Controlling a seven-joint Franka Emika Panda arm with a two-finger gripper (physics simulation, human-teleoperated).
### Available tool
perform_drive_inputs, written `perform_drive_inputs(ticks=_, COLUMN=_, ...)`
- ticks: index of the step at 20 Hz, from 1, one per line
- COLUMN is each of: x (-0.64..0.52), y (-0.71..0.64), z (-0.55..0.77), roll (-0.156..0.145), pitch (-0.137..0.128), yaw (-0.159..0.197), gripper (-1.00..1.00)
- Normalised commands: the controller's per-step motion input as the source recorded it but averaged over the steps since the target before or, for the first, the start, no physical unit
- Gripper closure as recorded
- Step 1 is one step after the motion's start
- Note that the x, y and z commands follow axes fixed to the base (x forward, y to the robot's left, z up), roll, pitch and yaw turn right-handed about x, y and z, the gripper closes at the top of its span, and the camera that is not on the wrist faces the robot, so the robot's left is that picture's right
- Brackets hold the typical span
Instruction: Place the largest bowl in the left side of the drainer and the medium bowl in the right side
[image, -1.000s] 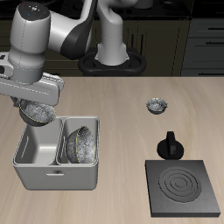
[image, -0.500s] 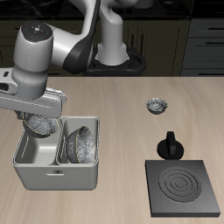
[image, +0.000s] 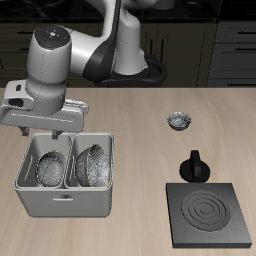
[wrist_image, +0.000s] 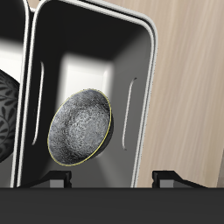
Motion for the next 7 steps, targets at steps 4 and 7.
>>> perform_drive_inputs(ticks=4, x=-0.13, y=0.05, z=0.2, roll=-0.003, pitch=-0.047, yaw=0.035, gripper=-1.0)
perform_drive_inputs(ticks=7, x=-0.31, y=0.01, z=0.34, roll=-0.027, pitch=-0.061, yaw=-0.002, gripper=-1.0)
